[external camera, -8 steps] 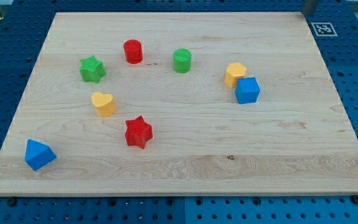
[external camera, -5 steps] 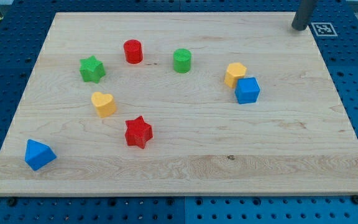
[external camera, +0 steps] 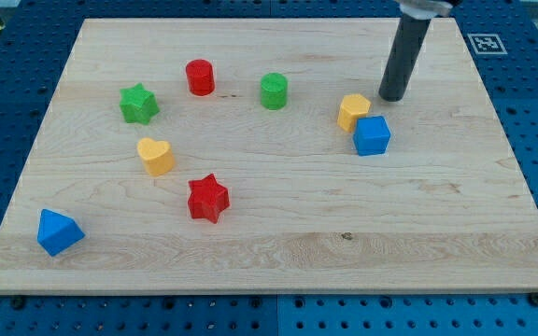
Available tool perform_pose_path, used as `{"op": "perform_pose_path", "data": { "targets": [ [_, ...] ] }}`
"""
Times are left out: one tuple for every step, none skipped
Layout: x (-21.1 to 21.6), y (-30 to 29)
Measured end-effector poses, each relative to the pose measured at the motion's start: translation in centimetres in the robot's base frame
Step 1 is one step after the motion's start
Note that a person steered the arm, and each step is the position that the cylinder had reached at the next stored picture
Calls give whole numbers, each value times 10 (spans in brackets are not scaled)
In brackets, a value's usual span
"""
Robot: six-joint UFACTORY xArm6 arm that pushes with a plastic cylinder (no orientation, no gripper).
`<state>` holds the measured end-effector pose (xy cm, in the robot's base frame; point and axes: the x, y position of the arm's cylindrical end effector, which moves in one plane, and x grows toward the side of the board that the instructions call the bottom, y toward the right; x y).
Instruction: Slide the yellow hexagon diagonally to the top left of the blue cube
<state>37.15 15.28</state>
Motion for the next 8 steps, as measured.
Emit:
{"op": "perform_pose_path", "data": {
  "targets": [
    [20,-14],
    [33,-35],
    [33,-50],
    [26,-64],
    [15,-82],
    [5,-99],
    [3,-120],
    [11,-141]
  ]
}}
